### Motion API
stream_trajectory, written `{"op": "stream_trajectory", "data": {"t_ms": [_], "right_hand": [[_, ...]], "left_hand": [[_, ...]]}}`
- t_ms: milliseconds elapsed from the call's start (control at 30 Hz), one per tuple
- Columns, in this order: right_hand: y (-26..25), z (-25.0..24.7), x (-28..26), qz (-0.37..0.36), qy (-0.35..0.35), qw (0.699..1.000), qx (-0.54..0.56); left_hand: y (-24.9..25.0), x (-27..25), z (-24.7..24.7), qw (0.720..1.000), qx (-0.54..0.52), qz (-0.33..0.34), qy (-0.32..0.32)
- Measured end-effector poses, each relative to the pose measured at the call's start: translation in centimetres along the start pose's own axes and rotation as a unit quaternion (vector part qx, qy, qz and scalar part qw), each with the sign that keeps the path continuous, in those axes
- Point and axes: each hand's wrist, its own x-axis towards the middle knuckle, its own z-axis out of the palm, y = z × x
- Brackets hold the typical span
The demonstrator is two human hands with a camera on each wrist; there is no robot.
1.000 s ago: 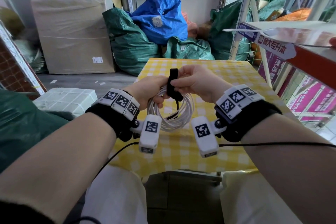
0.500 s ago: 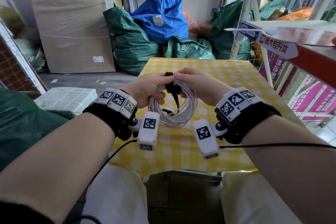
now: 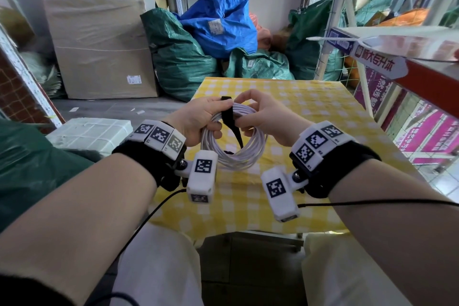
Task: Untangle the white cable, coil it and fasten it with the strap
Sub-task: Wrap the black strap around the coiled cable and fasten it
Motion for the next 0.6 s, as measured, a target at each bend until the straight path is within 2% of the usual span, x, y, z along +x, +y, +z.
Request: {"op": "stream_trajectory", "data": {"t_ms": [167,267,367,600], "right_hand": [[0.32,0.2,0.2,0.045,0.001,0.999,-0.006],[0.44,-0.14,0.21,0.08,-0.048,0.996,0.015],[0.52,-0.49,0.07,0.081,-0.104,0.991,0.033],[0.97,-0.18,0.31,0.081,-0.028,0.996,0.016]], "left_hand": [[-0.22,0.3,0.2,1.0,0.003,0.005,0.005],[-0.32,0.28,0.3,1.0,0.02,0.006,0.009],[-0.29,0.05,0.49,1.0,0.029,0.0,0.01],[-0.13,-0.27,0.63,1.0,0.02,0.002,0.003]]}}
